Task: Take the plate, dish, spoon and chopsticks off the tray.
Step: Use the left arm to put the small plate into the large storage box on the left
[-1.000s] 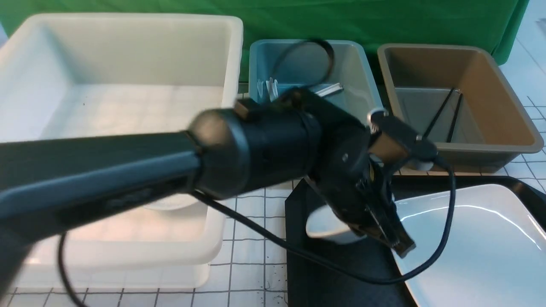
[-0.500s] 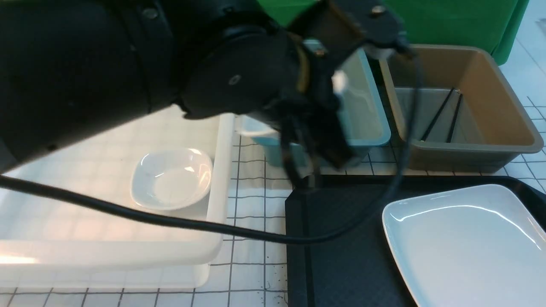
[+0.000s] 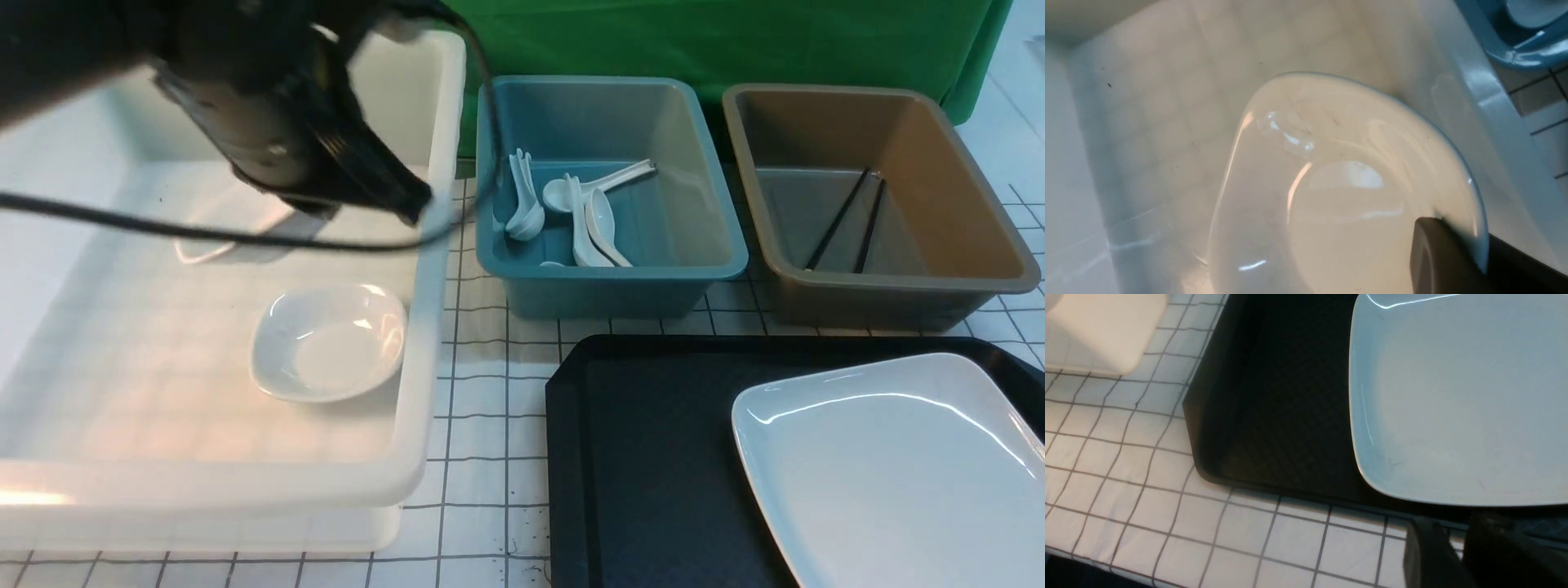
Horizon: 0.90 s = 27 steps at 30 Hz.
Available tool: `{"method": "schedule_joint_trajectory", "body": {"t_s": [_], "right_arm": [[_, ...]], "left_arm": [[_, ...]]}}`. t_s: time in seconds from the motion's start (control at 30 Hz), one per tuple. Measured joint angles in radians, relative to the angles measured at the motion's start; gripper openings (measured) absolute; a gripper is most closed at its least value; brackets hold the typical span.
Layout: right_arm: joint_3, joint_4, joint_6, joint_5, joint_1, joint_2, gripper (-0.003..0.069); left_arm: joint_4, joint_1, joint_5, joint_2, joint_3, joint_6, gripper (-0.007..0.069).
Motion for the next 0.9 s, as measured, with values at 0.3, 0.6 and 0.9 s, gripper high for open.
{"method": "schedule_joint_trajectory", "body": {"t_s": [0.3,0.6,0.9], "right_arm": [[0.000,0.000,0.000,-0.020,0.000,0.000,0.0199],[0.000,0.000,-0.001,-0.036,0.000,0.000,0.0199],[0.000,0.000,-0.004,-0.037,0.000,0.000,0.0199]], "left_arm": [[-0.326,0.125,-0.147,0.014,0.142,0.553,0.0011],[-0.251,0.128,-0.536,0.021,0.485,0.735,0.0011],[-0.197,0.128,-0.809,0.021,0.611,0.753,0.0011]]}}
